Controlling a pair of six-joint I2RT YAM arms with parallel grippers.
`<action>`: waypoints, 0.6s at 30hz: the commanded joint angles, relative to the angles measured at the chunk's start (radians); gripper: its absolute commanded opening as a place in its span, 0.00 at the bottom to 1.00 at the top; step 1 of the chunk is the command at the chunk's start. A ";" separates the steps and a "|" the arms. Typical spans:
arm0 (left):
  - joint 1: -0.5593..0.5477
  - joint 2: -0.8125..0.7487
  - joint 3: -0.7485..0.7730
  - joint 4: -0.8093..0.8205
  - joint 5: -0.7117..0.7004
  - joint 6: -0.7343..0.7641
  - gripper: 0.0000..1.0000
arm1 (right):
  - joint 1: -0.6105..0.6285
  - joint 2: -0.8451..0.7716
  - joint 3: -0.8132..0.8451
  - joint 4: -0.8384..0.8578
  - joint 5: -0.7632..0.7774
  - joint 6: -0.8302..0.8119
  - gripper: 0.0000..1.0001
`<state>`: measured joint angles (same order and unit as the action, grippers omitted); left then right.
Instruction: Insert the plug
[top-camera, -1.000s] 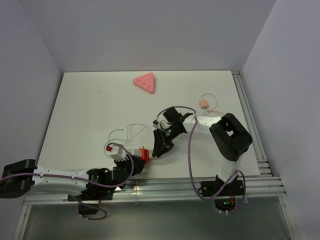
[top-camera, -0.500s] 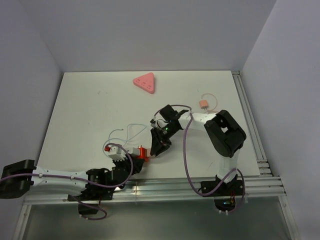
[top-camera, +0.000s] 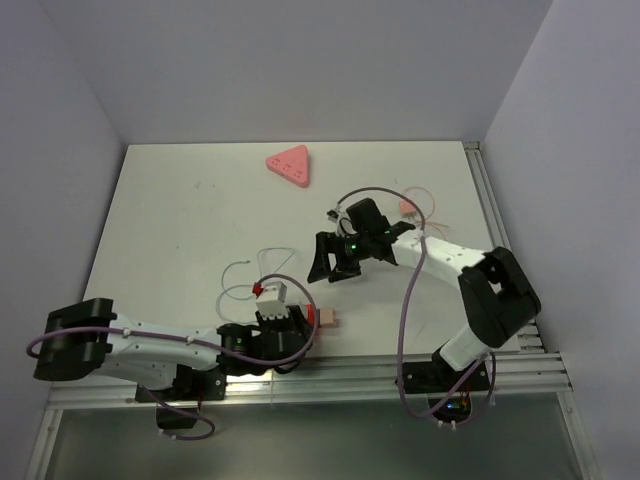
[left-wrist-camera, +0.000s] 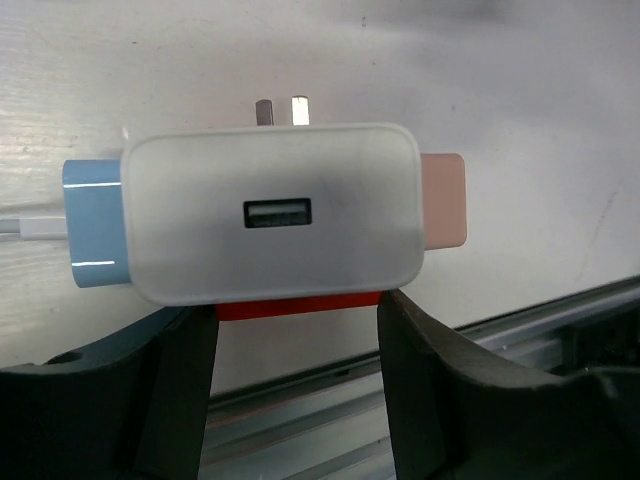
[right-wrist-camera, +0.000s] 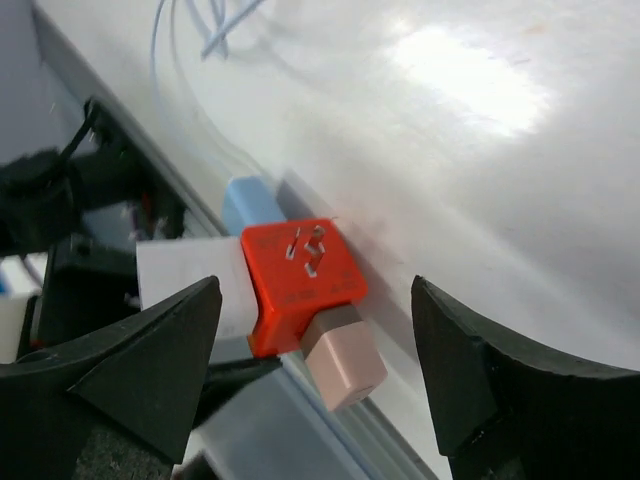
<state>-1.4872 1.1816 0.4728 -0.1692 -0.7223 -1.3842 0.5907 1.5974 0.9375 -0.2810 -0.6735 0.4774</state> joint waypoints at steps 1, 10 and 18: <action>-0.008 0.158 0.108 -0.272 0.034 -0.038 0.00 | -0.026 -0.164 -0.031 -0.081 0.257 -0.031 0.84; -0.021 0.248 0.208 -0.227 0.034 0.051 0.81 | -0.068 -0.517 -0.241 -0.159 0.407 -0.002 0.85; -0.099 0.173 0.247 -0.266 -0.008 0.054 0.99 | -0.075 -0.701 -0.321 -0.202 0.402 0.078 0.86</action>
<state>-1.5467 1.4044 0.6830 -0.3840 -0.7151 -1.3430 0.5228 0.9554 0.6174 -0.4736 -0.2886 0.5121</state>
